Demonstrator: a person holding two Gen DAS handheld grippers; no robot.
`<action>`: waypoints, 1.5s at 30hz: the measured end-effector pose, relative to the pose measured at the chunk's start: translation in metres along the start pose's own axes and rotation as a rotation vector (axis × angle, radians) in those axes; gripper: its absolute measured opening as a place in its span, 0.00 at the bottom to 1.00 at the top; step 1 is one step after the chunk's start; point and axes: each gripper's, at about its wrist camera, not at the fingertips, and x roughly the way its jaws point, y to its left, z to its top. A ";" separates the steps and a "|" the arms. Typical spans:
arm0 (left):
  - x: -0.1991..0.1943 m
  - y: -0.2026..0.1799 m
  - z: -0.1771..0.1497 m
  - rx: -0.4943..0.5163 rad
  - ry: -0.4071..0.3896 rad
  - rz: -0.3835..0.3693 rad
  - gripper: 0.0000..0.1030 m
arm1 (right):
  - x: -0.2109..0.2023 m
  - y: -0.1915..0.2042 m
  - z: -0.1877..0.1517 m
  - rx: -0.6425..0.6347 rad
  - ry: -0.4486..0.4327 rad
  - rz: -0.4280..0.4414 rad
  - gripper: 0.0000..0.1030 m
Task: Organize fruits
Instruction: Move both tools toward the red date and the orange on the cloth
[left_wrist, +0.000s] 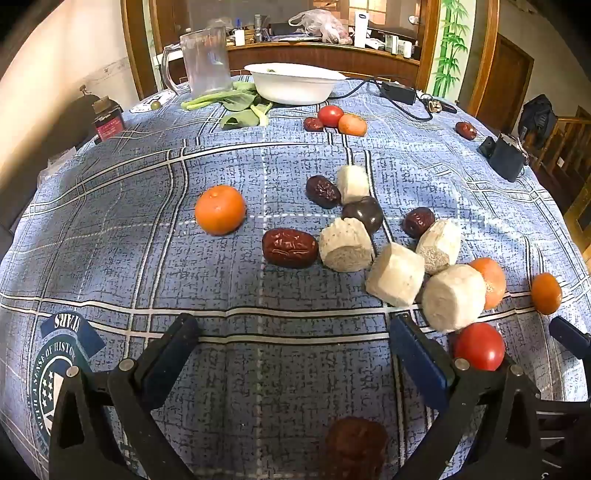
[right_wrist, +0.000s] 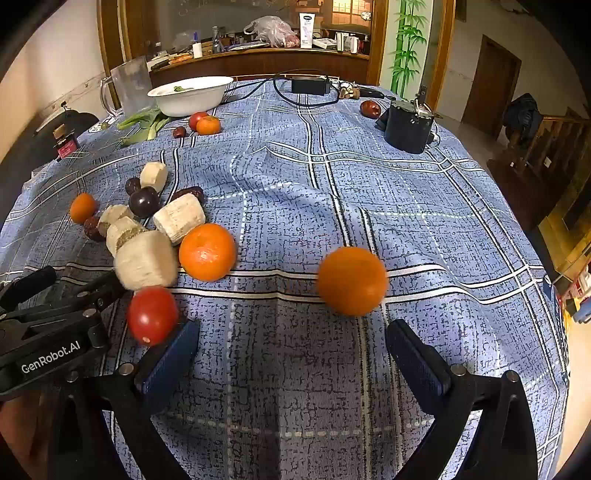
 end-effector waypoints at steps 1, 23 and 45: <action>0.000 0.000 0.000 0.000 0.000 0.000 1.00 | 0.000 0.000 0.000 0.000 0.000 0.000 0.99; 0.000 0.000 0.000 -0.001 -0.001 -0.001 1.00 | -0.009 -0.002 0.006 -0.001 0.001 -0.001 0.99; -0.055 0.041 0.009 -0.153 0.162 -0.101 0.72 | -0.012 -0.010 0.032 0.047 0.157 -0.013 0.99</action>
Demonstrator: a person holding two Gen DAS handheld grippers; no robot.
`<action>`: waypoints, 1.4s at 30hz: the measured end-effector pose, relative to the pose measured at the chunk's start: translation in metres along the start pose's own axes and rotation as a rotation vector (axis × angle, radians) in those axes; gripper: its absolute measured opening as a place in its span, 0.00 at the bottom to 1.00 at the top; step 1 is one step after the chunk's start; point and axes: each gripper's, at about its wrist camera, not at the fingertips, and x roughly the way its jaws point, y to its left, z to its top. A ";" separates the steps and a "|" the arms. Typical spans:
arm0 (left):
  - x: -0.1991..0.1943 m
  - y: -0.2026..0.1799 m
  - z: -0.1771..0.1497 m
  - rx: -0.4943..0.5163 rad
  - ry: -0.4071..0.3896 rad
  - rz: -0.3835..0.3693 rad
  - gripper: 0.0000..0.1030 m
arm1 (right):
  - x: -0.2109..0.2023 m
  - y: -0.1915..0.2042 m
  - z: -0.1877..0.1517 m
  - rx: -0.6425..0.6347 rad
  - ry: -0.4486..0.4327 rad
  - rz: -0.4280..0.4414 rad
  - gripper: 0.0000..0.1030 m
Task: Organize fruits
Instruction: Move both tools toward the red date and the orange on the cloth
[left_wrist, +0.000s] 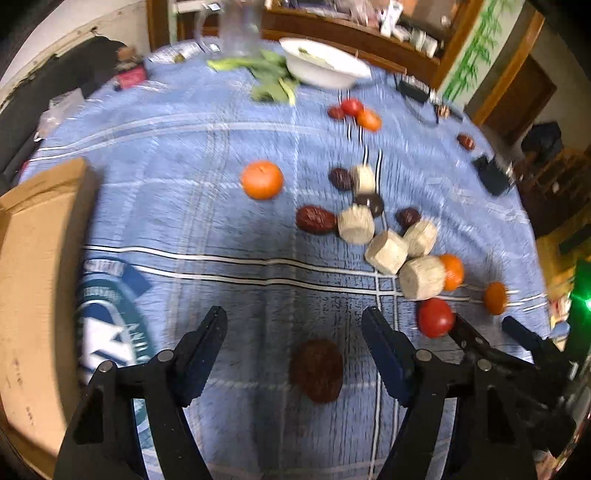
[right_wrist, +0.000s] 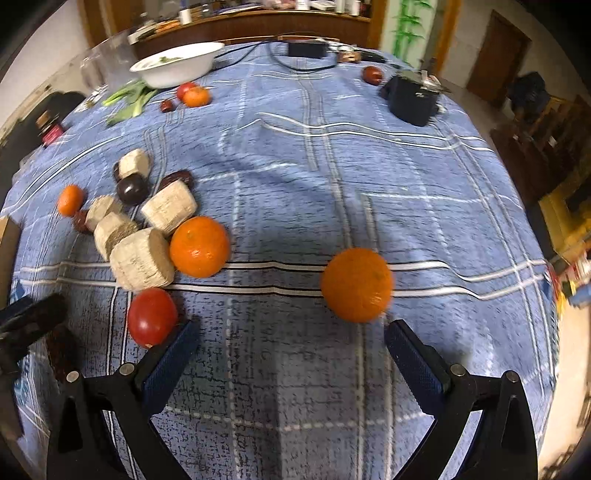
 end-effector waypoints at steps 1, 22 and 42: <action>-0.011 0.001 0.000 0.006 -0.024 0.003 0.72 | -0.006 -0.001 0.000 0.009 -0.021 0.007 0.99; -0.113 0.007 -0.004 0.148 -0.270 0.029 0.73 | -0.114 0.053 -0.007 -0.032 -0.330 -0.008 0.99; -0.093 0.012 -0.004 0.197 -0.205 0.017 0.73 | -0.100 0.054 -0.020 0.024 -0.275 -0.030 0.99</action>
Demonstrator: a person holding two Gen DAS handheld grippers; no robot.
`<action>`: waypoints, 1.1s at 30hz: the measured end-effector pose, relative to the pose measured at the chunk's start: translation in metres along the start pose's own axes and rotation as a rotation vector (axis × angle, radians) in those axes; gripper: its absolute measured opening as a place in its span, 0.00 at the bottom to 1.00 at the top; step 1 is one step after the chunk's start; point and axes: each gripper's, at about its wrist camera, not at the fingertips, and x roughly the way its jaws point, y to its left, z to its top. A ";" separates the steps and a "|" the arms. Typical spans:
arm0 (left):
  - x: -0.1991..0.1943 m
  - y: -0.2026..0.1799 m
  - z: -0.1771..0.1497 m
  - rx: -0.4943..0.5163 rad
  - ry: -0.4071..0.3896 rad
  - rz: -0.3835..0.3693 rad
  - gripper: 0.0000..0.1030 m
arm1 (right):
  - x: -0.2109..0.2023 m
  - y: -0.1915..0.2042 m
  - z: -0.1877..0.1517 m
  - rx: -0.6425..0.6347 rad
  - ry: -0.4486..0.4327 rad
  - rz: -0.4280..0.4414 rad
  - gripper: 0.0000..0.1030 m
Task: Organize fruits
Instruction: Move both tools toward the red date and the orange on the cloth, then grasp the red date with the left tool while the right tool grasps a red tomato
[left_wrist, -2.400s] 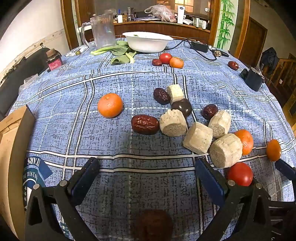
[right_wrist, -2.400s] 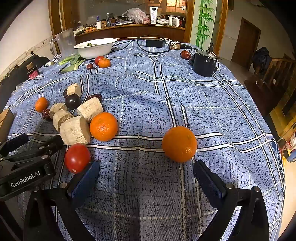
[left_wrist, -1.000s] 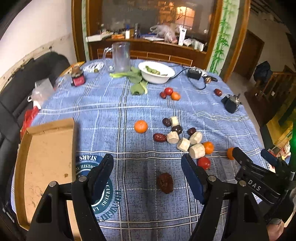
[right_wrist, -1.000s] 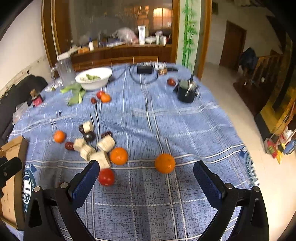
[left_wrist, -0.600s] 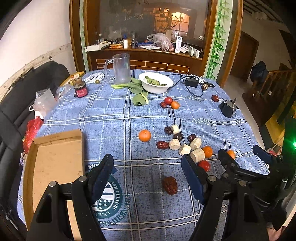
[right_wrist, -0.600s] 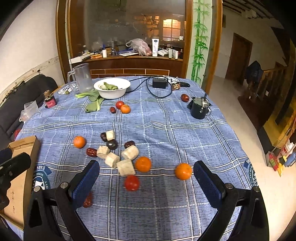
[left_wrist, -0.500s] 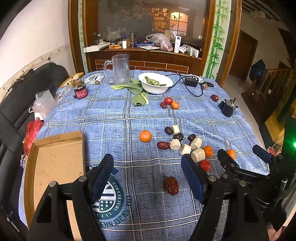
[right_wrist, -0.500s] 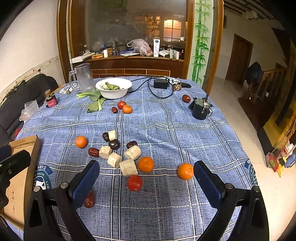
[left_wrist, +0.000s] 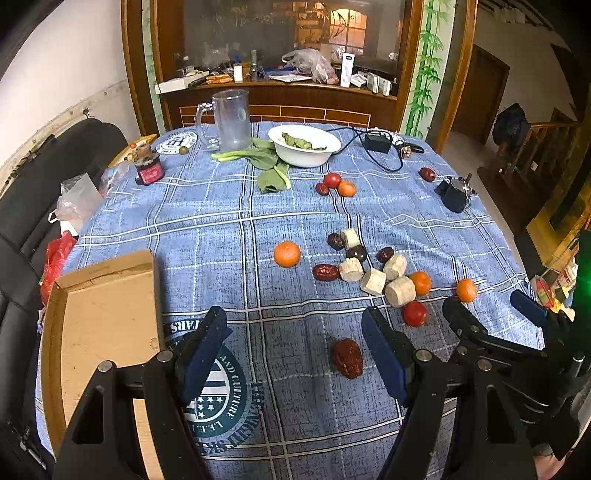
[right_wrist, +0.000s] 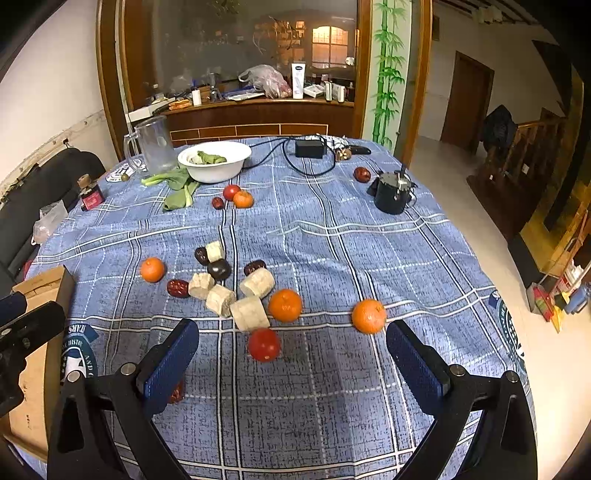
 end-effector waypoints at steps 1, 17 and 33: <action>0.002 0.000 -0.001 0.001 0.006 -0.002 0.73 | 0.001 -0.001 -0.001 0.002 0.004 -0.001 0.99; 0.028 0.004 -0.010 -0.012 0.077 -0.004 0.73 | 0.015 -0.005 -0.013 -0.003 0.046 -0.027 0.99; 0.074 -0.008 -0.027 -0.012 0.194 -0.172 0.72 | 0.048 -0.057 -0.024 0.114 0.197 0.147 0.74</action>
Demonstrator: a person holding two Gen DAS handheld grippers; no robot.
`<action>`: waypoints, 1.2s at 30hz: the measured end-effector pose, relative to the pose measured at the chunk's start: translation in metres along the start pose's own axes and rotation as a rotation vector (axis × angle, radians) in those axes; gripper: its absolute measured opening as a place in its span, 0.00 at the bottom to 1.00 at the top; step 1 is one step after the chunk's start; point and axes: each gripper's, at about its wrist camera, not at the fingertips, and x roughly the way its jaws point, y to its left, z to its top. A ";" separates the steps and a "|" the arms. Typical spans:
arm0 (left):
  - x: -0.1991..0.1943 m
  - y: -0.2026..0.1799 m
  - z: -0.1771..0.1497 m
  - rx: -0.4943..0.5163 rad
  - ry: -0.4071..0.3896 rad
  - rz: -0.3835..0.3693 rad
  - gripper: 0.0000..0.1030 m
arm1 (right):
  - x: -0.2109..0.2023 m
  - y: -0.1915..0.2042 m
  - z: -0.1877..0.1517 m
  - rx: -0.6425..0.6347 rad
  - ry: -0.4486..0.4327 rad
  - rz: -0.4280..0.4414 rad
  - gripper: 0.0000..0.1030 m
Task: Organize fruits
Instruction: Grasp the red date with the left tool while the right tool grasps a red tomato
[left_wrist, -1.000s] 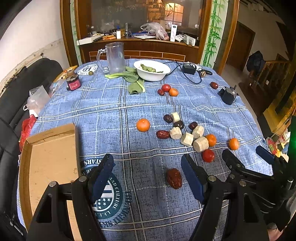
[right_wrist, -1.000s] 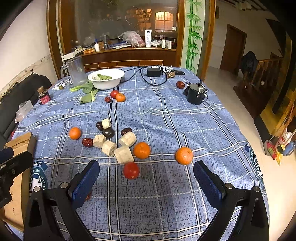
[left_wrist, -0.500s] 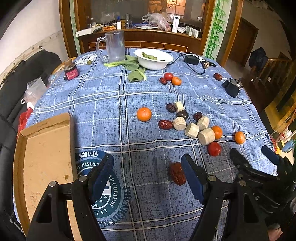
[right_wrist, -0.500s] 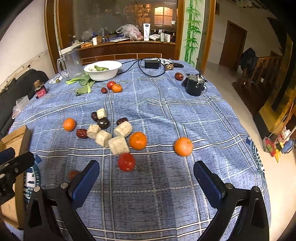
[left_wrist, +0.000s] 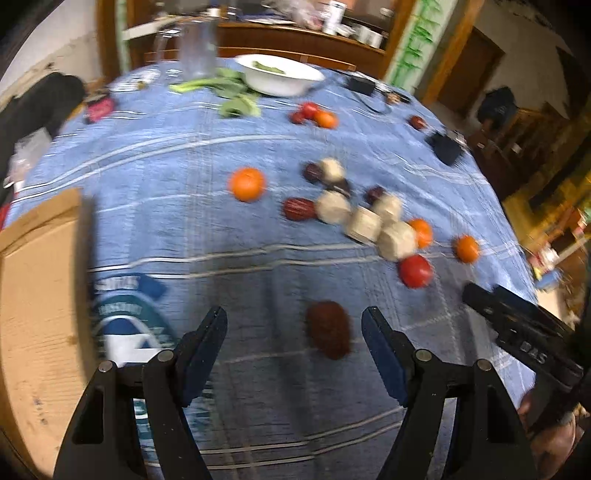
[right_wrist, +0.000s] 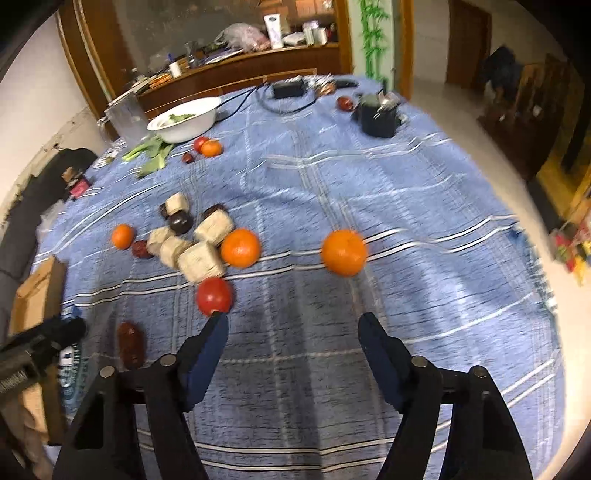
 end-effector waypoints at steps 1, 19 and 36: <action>0.004 -0.006 -0.001 0.015 0.008 -0.022 0.72 | 0.003 0.002 0.001 -0.004 0.007 0.029 0.73; 0.042 -0.022 -0.011 0.058 0.072 -0.032 0.28 | 0.049 0.039 0.017 -0.112 0.108 0.132 0.45; -0.020 0.041 -0.010 -0.124 -0.018 -0.089 0.29 | 0.022 0.083 0.008 -0.181 0.104 0.227 0.30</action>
